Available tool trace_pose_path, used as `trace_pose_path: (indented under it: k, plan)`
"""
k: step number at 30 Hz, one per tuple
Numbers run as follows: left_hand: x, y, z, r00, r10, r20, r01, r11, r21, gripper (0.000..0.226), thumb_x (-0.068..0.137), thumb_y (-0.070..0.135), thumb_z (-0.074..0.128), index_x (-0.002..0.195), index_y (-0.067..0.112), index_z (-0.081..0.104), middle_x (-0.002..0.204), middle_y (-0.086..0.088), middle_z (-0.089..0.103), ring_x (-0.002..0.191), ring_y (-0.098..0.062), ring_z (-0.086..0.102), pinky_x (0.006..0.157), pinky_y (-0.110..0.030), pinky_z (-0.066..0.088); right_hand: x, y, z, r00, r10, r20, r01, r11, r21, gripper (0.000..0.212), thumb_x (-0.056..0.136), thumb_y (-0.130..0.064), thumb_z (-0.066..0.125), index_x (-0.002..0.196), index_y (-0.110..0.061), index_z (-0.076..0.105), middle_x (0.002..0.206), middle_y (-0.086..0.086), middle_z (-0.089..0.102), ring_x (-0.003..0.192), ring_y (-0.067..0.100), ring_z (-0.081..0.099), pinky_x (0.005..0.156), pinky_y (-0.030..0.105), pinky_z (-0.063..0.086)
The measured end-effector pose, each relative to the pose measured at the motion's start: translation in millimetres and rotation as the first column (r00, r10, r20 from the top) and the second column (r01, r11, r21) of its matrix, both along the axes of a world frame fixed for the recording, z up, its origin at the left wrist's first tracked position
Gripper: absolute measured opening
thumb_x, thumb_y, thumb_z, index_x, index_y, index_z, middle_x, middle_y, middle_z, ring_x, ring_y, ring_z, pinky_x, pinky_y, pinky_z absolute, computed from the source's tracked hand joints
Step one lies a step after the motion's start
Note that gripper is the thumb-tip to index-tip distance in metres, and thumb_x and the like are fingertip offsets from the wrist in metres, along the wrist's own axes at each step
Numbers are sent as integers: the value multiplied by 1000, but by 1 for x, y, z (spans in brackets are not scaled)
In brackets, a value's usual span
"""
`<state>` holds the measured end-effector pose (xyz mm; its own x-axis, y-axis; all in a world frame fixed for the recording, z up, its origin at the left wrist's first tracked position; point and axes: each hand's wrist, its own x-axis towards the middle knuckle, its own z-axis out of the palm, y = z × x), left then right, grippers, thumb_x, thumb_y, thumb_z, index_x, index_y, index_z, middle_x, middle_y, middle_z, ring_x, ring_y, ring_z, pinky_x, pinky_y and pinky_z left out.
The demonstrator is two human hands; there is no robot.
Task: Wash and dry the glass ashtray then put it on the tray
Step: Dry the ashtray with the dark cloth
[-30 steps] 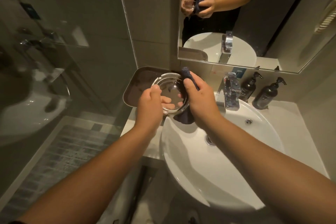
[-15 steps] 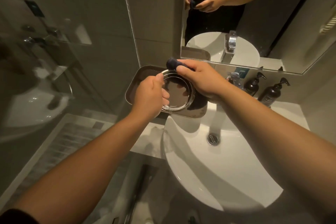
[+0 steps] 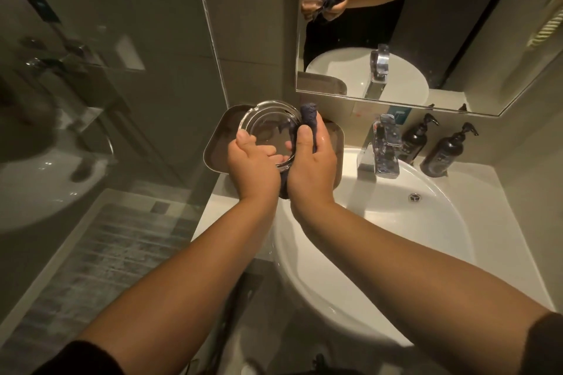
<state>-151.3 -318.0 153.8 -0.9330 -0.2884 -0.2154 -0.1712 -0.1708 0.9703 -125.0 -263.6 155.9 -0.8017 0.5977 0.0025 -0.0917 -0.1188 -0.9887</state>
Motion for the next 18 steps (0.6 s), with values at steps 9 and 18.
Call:
trace_pose_path:
  k: [9,18]
  plan:
    - [11,-10,-7,995,-85,60,85,996,0,38,105,41,26,112,13,50,90,-9,71,74,-18,72,69,-32,56,-2,10,-12,994,82,71,-83,996,18,35,101,-27,45,133,-28,57,97,-5,70,82,10,64,78,40,57]
    - [13,-33,-19,958,-266,106,277,953,-121,50,74,68,36,98,30,57,101,-5,73,94,-27,70,83,-47,56,1,30,-14,966,196,170,-206,978,42,25,99,-20,45,109,-24,68,76,-17,68,66,1,61,64,22,49]
